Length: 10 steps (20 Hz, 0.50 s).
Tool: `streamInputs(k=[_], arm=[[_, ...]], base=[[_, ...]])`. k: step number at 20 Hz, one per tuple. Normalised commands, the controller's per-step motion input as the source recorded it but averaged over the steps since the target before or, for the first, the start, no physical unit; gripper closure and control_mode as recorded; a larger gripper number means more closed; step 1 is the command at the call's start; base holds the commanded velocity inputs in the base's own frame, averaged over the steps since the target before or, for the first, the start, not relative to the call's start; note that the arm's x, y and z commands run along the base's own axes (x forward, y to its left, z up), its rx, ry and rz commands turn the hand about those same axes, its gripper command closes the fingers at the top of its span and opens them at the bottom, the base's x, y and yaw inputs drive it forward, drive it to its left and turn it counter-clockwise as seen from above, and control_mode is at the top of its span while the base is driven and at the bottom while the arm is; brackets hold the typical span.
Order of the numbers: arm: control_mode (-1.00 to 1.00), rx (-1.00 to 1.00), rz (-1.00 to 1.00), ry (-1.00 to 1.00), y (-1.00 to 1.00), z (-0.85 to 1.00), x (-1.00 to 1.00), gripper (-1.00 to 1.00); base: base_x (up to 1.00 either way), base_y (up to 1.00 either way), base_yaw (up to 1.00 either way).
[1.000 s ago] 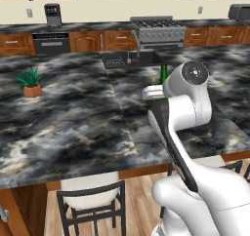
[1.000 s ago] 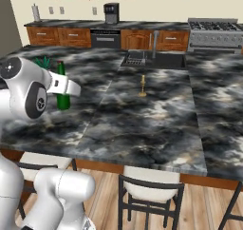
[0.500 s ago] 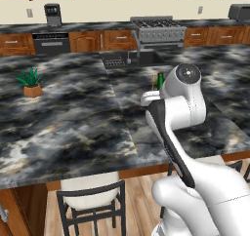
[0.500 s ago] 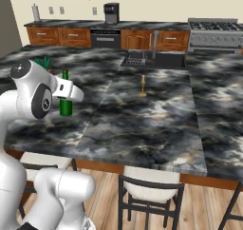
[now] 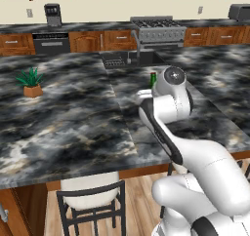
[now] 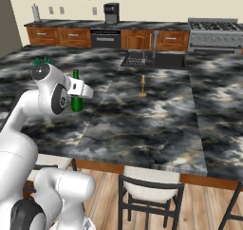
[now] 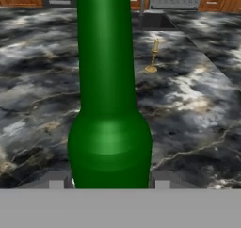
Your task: Open the cabinet directly in front. Then move the beer and the mug to the dining counter with the candle on it.
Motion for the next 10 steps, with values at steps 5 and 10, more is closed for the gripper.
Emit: streamInputs(k=[5,10], arm=[[-1.0,0.0,0.0,-0.05,-0.11,-0.29,0.69,1.0],[-1.0,-0.01,0.0,-0.07,-0.07,-0.3,0.57,1.0]], base=[[0.0,0.0,0.0],[0.0,0.0,0.0]])
